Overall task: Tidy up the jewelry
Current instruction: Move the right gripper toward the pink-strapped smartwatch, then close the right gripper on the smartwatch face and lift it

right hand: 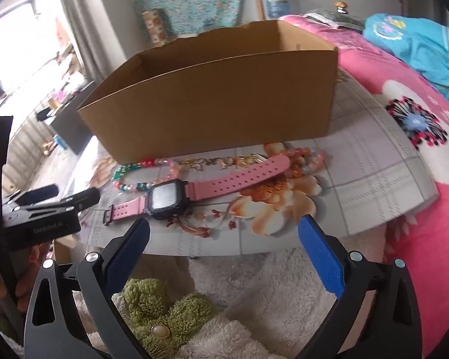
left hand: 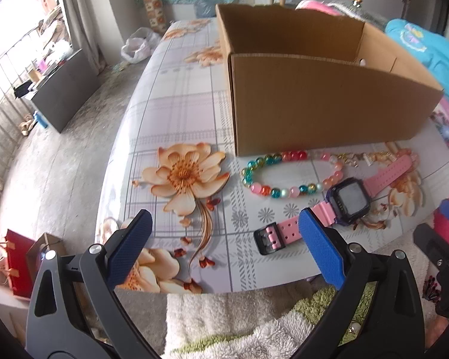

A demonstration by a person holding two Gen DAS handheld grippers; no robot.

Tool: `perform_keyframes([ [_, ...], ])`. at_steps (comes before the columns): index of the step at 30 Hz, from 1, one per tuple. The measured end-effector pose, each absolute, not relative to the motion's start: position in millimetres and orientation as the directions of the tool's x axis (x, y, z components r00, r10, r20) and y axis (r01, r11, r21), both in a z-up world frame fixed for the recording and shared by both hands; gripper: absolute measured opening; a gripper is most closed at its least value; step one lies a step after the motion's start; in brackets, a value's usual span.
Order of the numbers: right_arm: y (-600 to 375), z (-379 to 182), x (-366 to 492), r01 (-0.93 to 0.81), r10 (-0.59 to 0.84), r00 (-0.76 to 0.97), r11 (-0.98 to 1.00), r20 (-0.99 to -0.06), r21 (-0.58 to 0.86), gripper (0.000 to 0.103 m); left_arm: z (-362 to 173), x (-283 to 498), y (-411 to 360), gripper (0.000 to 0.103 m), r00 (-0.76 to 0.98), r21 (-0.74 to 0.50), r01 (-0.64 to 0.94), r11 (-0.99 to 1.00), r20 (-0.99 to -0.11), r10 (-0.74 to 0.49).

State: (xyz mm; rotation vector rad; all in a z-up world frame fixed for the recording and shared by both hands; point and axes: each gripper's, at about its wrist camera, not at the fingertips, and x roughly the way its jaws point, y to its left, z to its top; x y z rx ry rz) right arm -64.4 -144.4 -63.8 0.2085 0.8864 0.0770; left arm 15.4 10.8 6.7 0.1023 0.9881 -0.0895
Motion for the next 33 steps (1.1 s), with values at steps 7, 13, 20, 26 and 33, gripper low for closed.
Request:
perform_keyframes([
  [7, -127.9, -50.2, -52.4, -0.243, 0.268, 0.660, 0.960, -0.701, 0.139, 0.097, 15.9, 9.4, 25.0, 0.095, 0.623, -0.045, 0.224, 0.974, -0.762, -0.178],
  [13, -108.3, -56.8, -25.1, -0.458, 0.387, 0.556, 0.881, -0.736, 0.117, 0.096, 8.0, 12.5, 32.2, 0.095, 0.604, -0.138, 0.253, 0.958, -0.751, -0.268],
  [20, -90.0, -77.2, -5.2, -0.604, 0.413, 0.406, 0.791, -0.815, 0.100, 0.086, 2.2, 3.1, 25.4, 0.095, 0.582, -0.195, 0.352, 0.915, -0.721, -0.378],
  [26, -89.1, -88.9, 0.1, -0.670, 0.367, 0.320, 0.739, -0.873, 0.065, 0.077, -0.2, -9.8, 4.0, 0.094, 0.598, -0.059, 0.456, 0.888, -0.719, -0.354],
  [33, -98.6, -82.8, 11.1, -0.697, 0.340, 0.270, 0.714, -0.901, 0.060, 0.060, -7.0, -19.3, -18.5, 0.094, 0.631, 0.087, 0.509, 0.856, -0.715, -0.303],
])
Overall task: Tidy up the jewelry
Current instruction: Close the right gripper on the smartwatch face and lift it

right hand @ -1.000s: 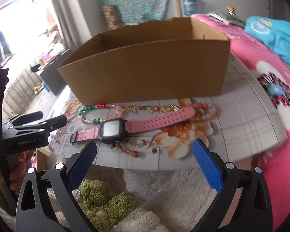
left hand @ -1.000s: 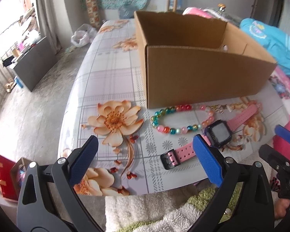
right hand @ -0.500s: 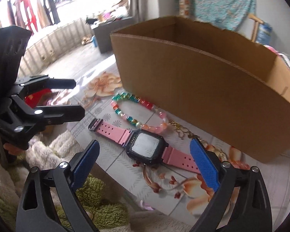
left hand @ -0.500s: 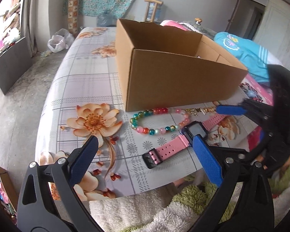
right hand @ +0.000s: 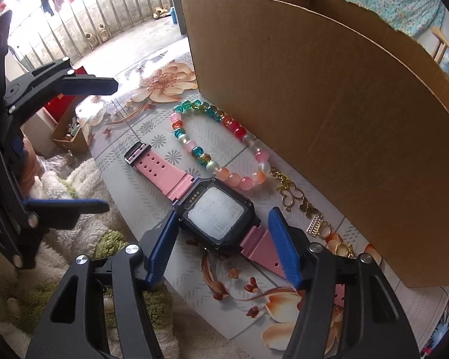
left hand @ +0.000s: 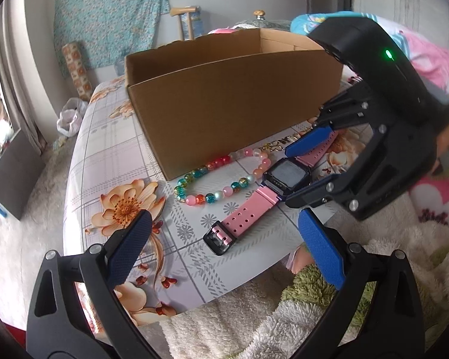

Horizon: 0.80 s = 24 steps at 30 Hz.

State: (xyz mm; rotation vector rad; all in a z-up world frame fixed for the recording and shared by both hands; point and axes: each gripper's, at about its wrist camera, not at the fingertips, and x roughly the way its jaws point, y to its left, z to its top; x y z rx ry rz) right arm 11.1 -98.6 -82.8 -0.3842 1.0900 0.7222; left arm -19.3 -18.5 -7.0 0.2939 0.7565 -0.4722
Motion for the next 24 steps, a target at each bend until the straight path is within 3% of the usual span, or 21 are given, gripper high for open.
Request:
perform_keyframes([
  [2, -100.4, -80.4, 12.4, -0.707, 0.347, 0.246, 0.703, -0.905, 0.078, 0.056, -7.7, -20.7, -23.6, 0.091, 0.635, 0.108, 0.521, 0.846, -0.712, -0.300],
  [8, -113.1, -78.1, 41.4, -0.689, 0.410, 0.117, 0.690, -0.905, 0.223, 0.055, -15.6, -18.5, -39.5, 0.058, 0.606, 0.143, 0.566, 0.812, -0.739, -0.293],
  [16, -140.5, -76.6, 72.8, -0.610, 0.500, -0.034, 0.676, -0.866, 0.414, 0.055, -22.6, -19.6, -59.1, 0.039, 0.575, 0.191, 0.626, 0.756, -0.769, -0.281],
  [20, -145.0, -75.6, 71.2, -0.602, 0.509, -0.063, 0.667, -0.859, 0.439, 0.055, -24.6, -18.9, -70.2, 0.032, 0.588, 0.244, 0.624, 0.742, -0.773, -0.241],
  [24, -129.7, -84.0, 59.7, -0.600, 0.509, -0.053, 0.672, -0.859, 0.435, 0.055, -31.4, -9.5, -77.4, 0.015, 0.568, 0.232, 0.619, 0.750, -0.792, -0.224],
])
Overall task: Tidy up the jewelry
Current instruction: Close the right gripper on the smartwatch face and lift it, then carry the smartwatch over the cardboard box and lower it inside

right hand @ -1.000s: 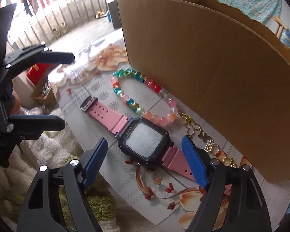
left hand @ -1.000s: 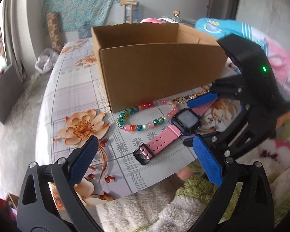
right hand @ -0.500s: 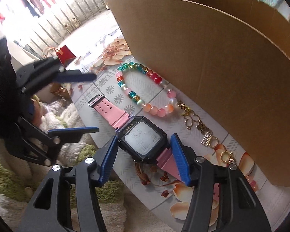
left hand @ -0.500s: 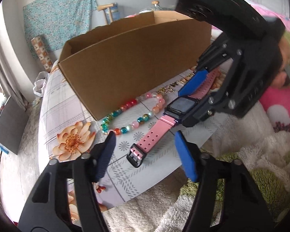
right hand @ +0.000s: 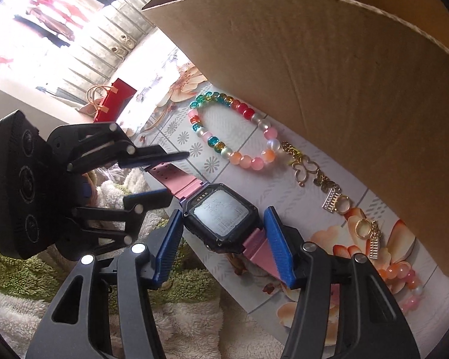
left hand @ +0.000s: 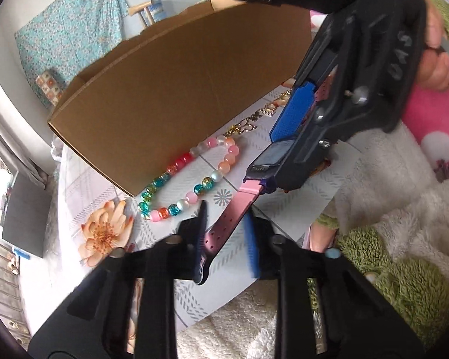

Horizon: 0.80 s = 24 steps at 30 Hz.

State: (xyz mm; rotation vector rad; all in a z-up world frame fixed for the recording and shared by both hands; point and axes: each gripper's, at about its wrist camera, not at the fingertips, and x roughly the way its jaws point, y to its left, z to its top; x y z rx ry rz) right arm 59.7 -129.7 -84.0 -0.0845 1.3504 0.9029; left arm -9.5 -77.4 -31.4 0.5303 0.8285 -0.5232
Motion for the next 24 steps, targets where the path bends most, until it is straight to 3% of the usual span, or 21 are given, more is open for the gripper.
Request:
perform_keyframes([
  [8, -137.9, -70.9, 33.3, -0.565, 0.445, 0.118, 0.765, -0.888, 0.309, 0.063, -28.1, 14.5, -68.8, 0.007, 0.488, 0.086, 0.606, 0.791, -0.825, -0.285],
  [14, -151.4, -56.4, 3.7, -0.546, 0.297, 0.320, 0.834, -0.900, 0.082, 0.063, -27.9, 21.4, -66.1, 0.005, 0.480, 0.072, 0.602, 0.795, -0.829, -0.288],
  [20, -136.0, -63.1, -19.8, -0.513, 0.084, 0.504, 0.830, -0.860, -0.219, 0.039, -30.1, 28.0, -66.6, 0.005, 0.479, 0.083, 0.604, 0.793, -0.833, -0.278],
  [24, -123.6, -64.5, -40.0, -0.447, -0.035, 0.622, 0.805, -0.783, -0.390, 0.020, -30.9, 28.2, -70.5, 0.005, 0.497, 0.104, 0.595, 0.797, -0.827, -0.264],
])
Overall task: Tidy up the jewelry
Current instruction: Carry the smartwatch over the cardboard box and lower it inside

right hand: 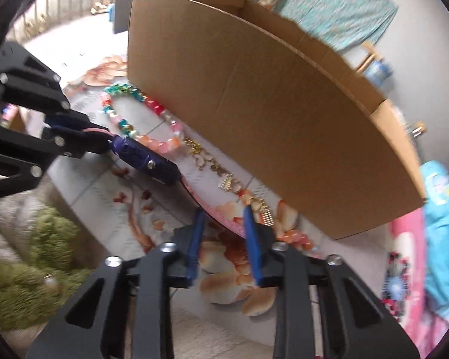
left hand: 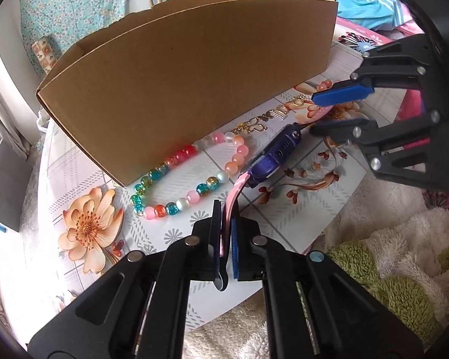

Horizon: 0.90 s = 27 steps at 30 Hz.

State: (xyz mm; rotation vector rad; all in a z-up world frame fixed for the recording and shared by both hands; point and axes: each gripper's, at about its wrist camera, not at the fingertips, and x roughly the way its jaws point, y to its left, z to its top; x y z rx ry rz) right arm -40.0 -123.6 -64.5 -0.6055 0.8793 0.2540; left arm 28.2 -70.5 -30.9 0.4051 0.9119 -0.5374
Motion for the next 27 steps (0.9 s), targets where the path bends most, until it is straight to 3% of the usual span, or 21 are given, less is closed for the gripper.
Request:
perform_keyframes([
  [4, -107.3, -72.6, -54.3, -0.356, -0.119, 0.708, 0.791, -0.696, -0.498, 0.009, -32.0, 23.0, -72.2, 0.004, 0.522, 0.127, 0.584, 0.802, -0.815, -0.251],
  [11, -90.3, -54.6, -68.5, -0.179, -0.183, 0.832, 0.805, -0.523, -0.566, 0.006, -10.3, 11.5, -72.6, 0.003, 0.602, 0.180, 0.574, 0.799, -0.754, -0.263],
  [20, -98.4, -8.5, -81.9, -0.014, -0.187, 0.929, 0.845, -0.320, -0.534, 0.006, 48.6, 0.4, -71.1, 0.003, 0.731, 0.262, 0.526, 0.809, -0.625, -0.273],
  [27, -119.9, 54.6, -53.9, 0.018, -0.140, 0.963, 0.886, -0.230, -0.464, 0.006, 111.5, 23.8, -69.0, 0.003, 0.781, 0.258, 0.522, 0.813, -0.527, -0.334],
])
